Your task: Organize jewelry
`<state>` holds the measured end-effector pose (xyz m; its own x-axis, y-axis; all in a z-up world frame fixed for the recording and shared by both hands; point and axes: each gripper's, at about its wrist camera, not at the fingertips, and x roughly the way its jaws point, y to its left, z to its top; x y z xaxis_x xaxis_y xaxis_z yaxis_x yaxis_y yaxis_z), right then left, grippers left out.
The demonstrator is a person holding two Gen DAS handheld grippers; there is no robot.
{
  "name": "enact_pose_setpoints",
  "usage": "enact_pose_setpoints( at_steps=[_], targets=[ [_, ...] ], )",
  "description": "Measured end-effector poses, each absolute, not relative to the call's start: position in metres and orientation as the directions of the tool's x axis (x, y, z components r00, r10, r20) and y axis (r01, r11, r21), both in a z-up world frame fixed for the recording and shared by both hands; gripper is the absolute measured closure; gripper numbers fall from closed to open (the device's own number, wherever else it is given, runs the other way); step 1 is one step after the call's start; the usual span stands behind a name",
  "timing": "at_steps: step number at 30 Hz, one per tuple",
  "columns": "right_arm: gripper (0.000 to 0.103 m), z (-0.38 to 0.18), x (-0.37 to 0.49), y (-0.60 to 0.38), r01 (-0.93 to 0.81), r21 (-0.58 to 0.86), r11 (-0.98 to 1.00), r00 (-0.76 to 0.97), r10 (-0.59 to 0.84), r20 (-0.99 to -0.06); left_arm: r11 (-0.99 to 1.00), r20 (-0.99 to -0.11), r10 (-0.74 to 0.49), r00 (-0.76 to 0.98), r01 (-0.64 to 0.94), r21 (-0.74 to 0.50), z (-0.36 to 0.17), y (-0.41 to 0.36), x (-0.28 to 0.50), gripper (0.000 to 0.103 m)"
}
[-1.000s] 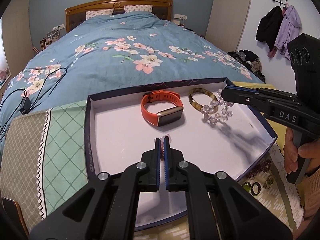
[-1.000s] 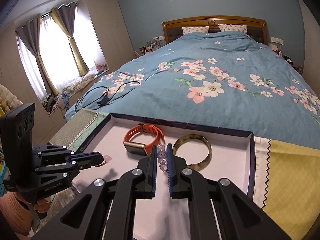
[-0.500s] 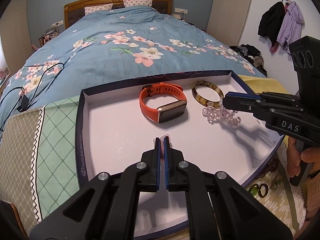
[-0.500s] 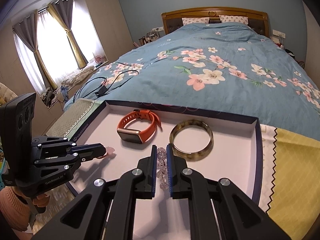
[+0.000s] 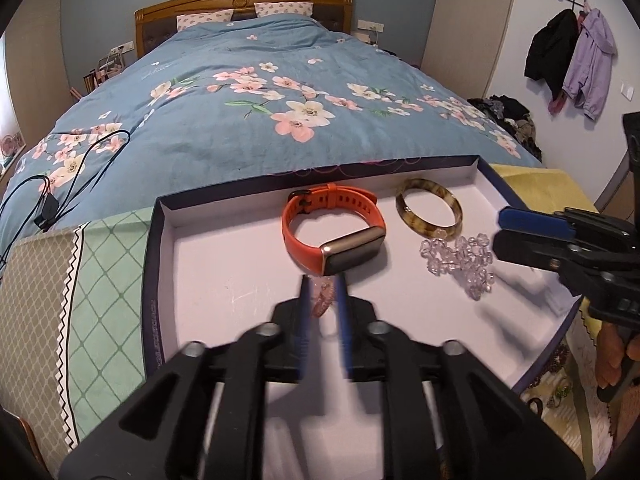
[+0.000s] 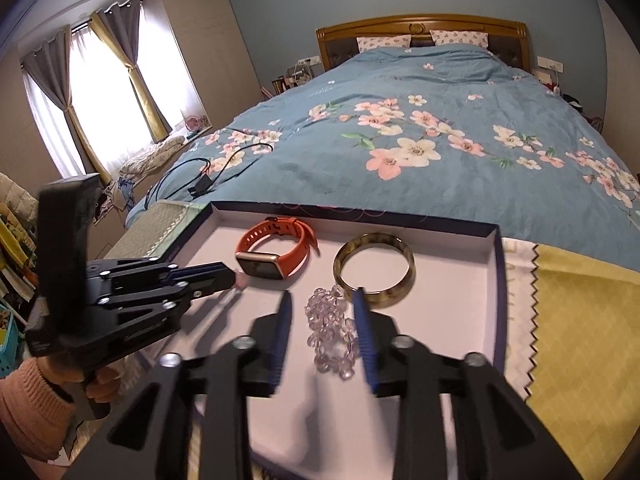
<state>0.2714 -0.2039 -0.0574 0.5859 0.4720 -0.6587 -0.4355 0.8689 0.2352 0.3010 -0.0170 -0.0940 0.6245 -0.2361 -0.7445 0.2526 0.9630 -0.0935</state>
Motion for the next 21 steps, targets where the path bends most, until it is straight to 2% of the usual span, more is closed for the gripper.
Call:
enact_pose_setpoints(
  at_steps=[1,2,4,7,15,17,21],
  targets=[
    [0.068,-0.054,0.267,-0.206,-0.441,0.236,0.866,0.588,0.478,-0.653,0.966,-0.732,-0.224,0.644,0.246,-0.079,-0.092,-0.016,0.298,0.068],
    [0.068,-0.050,0.261,-0.209,-0.450,0.235,0.862,0.590,0.484,-0.646,0.968,-0.726,-0.216,0.653,0.243,-0.070,-0.090,-0.016,0.296,0.063],
    [0.064,-0.045,0.251,-0.213,-0.459,0.230,0.858,0.595,0.490,-0.637,0.970,-0.711,-0.210,0.671,0.236,-0.064,-0.083,-0.015,0.289,0.060],
    [0.064,-0.040,0.234,-0.219,-0.476,0.227,0.850,0.593,0.500,-0.631,0.974,-0.669,-0.203,0.715,0.218,-0.063,-0.068,-0.008,0.275,0.049],
    [0.064,-0.046,0.186,-0.232,-0.504,0.175,0.846,0.575,0.480,-0.662,0.973,-0.584,-0.218,0.782,0.219,-0.071,-0.035,0.014,0.214,0.048],
    [0.064,-0.053,0.178,-0.235,-0.502,0.163,0.849,0.561,0.463,-0.686,0.968,-0.581,-0.240,0.777,0.237,-0.082,-0.034,0.018,0.196,0.042],
    [0.064,-0.073,0.169,-0.243,-0.466,0.161,0.870,0.539,0.423,-0.728,0.955,-0.594,-0.280,0.754,0.282,-0.093,-0.042,0.016,0.165,0.042]
  ],
)
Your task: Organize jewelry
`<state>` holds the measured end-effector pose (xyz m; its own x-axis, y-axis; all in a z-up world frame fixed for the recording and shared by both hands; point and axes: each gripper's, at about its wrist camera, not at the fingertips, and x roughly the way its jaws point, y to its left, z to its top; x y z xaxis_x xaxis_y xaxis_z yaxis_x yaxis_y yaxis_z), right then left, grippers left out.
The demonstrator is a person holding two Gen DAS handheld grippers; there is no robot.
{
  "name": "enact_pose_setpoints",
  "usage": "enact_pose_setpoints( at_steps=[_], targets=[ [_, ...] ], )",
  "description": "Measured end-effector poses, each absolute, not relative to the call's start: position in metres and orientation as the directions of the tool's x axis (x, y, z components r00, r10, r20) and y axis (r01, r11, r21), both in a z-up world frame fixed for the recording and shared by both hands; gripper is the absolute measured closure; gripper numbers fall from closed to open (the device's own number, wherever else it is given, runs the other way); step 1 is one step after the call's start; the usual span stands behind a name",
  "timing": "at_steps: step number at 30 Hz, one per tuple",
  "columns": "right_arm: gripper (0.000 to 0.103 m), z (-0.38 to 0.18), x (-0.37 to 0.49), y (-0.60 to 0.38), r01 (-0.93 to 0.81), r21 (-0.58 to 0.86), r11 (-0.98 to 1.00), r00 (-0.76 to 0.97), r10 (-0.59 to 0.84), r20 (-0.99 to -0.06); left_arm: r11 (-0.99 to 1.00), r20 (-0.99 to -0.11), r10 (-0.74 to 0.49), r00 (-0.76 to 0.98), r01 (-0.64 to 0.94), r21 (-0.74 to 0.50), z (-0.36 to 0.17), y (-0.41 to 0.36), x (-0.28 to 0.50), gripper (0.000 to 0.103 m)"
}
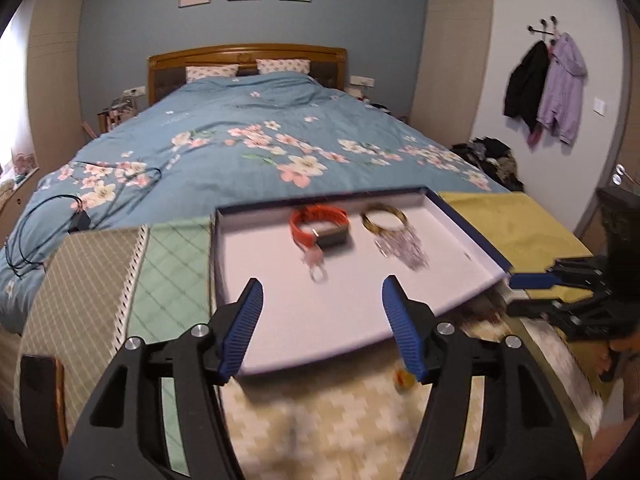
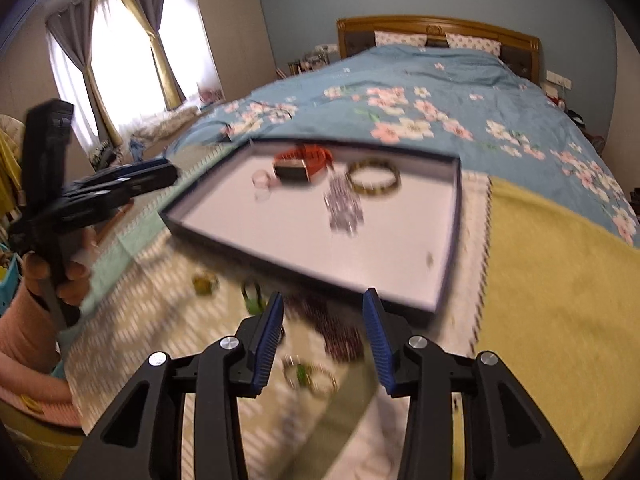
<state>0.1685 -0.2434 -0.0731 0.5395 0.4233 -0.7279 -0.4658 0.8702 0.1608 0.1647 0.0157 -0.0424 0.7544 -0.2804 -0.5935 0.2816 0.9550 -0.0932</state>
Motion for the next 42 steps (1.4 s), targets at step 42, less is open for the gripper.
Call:
enact_pose_setpoints(
  at_steps=[42],
  targets=[
    [0.086,-0.096,0.177,-0.246,-0.430,0.204,0.880,0.512,0.424,-0.747,0.822,-0.768,-0.455,0.451,0.544,-0.167,-0.105,-0.115,0.172,0.081]
  ],
)
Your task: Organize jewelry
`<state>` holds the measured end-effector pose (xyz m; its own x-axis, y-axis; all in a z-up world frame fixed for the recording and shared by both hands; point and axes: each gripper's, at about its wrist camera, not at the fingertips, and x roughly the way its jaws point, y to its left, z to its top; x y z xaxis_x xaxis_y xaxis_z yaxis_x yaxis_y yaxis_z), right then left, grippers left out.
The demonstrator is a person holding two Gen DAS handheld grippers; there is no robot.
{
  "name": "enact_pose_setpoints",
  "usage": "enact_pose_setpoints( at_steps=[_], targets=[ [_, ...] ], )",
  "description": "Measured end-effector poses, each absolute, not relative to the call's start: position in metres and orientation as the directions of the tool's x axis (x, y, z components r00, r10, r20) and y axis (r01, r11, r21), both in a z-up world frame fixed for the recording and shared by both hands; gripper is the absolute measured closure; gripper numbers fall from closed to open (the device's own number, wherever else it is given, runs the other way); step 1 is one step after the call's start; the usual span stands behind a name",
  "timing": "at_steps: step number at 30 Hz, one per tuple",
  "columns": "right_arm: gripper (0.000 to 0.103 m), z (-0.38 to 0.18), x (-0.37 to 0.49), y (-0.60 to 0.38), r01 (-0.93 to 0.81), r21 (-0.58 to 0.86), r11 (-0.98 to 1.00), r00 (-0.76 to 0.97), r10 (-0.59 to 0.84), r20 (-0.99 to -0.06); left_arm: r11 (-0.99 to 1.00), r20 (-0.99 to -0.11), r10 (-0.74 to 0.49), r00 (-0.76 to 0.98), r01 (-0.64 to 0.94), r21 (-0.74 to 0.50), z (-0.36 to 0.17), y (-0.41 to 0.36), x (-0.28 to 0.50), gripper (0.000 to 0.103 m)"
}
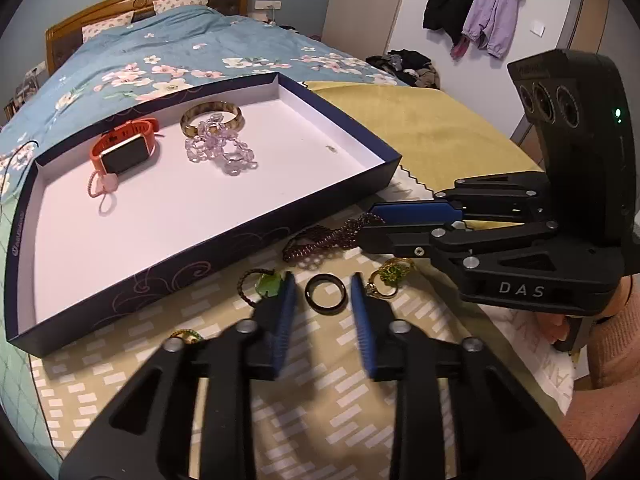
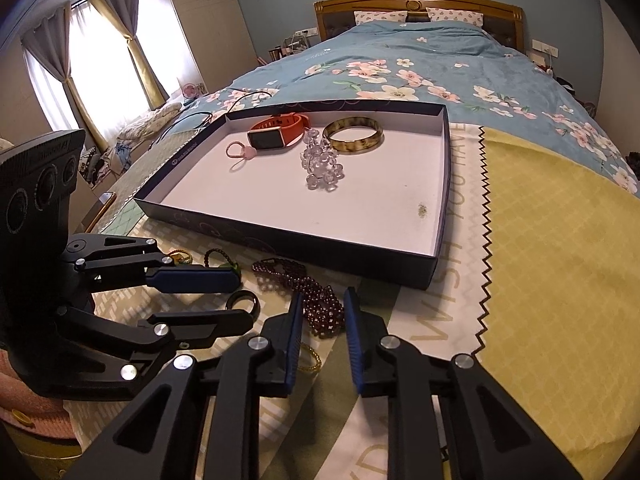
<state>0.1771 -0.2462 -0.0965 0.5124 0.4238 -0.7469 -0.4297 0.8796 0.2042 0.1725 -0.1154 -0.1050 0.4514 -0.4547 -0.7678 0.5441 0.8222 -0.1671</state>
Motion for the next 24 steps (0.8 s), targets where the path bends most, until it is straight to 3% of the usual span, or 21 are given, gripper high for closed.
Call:
enact_pose_setpoints(
  at_steps=[2,7,24],
  targets=[
    [0.093,-0.096,0.177,-0.246,-0.435,0.203,0.877,0.512,0.427,-0.745,0.824,-0.768,-0.450,0.456,0.543,-0.160,-0.104,-0.116,0.172,0.081],
    [0.095,-0.092,0.173,-0.245,-0.441,0.189,0.877,0.528,0.424,-0.735,0.824,-0.757,-0.455,0.468,0.543,-0.160,-0.100,-0.113,0.163,0.081],
    [0.096,-0.057,0.158,-0.245,-0.467,0.215,0.858,0.580,0.481,-0.657,0.847,-0.674,-0.495,0.548,0.477,-0.235,-0.066,-0.064,0.143,0.081]
  ],
)
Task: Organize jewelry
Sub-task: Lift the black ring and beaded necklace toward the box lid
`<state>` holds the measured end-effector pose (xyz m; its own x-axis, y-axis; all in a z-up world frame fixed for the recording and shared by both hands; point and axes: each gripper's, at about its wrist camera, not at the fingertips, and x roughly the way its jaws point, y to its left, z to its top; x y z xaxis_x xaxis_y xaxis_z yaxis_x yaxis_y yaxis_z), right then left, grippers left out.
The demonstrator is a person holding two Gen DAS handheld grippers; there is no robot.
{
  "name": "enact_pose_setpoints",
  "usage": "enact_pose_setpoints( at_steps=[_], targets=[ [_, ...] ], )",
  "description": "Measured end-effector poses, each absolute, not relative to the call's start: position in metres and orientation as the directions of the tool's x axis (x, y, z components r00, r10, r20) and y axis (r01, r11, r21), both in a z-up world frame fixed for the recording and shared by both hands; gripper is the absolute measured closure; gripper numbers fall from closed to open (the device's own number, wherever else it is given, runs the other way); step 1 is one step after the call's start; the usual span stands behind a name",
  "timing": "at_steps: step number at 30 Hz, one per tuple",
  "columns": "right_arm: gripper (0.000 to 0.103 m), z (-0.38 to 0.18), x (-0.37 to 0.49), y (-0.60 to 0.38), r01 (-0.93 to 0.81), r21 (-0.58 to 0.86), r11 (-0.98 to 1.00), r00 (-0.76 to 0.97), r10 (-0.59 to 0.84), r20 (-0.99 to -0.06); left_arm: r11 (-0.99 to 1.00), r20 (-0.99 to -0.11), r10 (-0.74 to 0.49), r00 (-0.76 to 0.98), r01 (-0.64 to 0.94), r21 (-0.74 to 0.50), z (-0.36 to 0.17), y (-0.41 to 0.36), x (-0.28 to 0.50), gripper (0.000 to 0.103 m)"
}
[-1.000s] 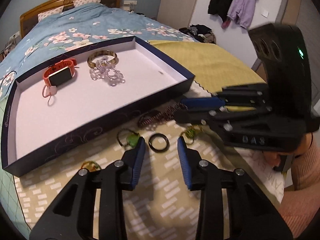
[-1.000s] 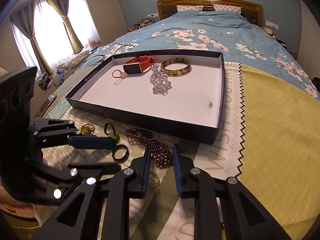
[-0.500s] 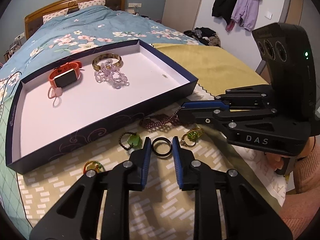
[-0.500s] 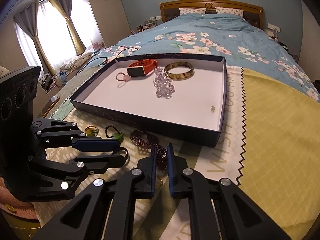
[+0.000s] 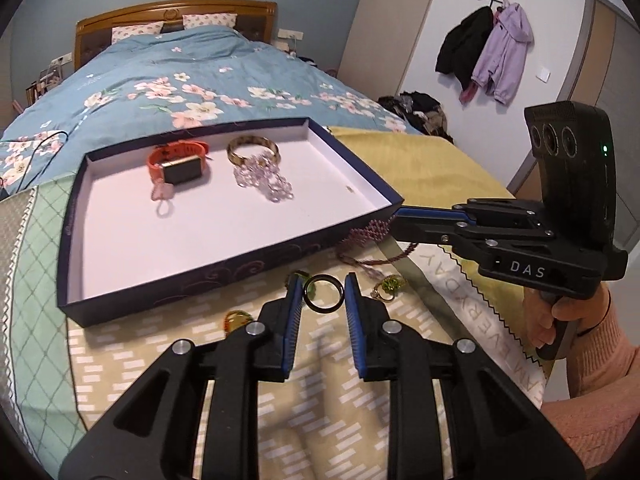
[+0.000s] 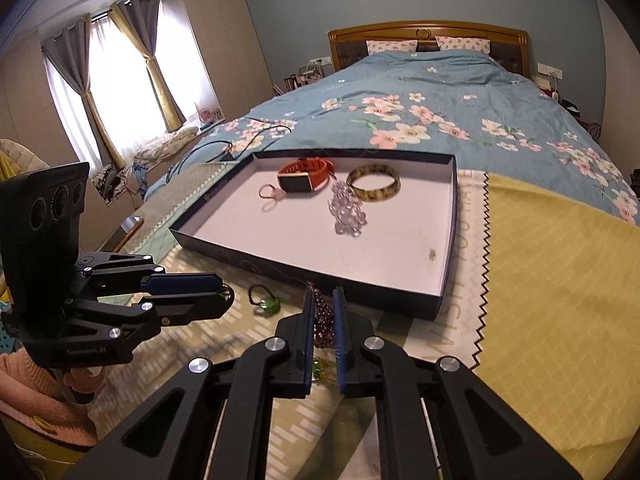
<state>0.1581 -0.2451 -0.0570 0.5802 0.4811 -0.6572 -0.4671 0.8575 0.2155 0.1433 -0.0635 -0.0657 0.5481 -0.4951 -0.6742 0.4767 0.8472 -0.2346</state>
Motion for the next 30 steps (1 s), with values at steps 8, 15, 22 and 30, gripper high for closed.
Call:
enact_pose_setpoints(
  at_steps=[8,15,22,30],
  targets=[
    [0.096,-0.047,0.153,-0.243,-0.475,0.220,0.852,0.593,0.494,-0.636,0.861,-0.664,-0.471,0.580,0.465,-0.205,-0.057,-0.059,0.131,0.081],
    [0.096,-0.041,0.150,-0.242,-0.480,0.219,0.850,0.600,0.500,-0.624,0.870,-0.655,-0.452,0.605,0.461,-0.175,-0.051,-0.061,0.123,0.081],
    [0.096,-0.037,0.148,-0.240,-0.485,0.218,0.847,0.606,0.504,-0.616,0.876,-0.651,-0.445,0.616,0.451,-0.173,-0.048,-0.057,0.120,0.081],
    [0.096,-0.033,0.148,-0.239,-0.487,0.218,0.846,0.612,0.509,-0.605,0.884,-0.643,-0.435,0.630,0.435,-0.171,-0.045,-0.051,0.121,0.081]
  ],
)
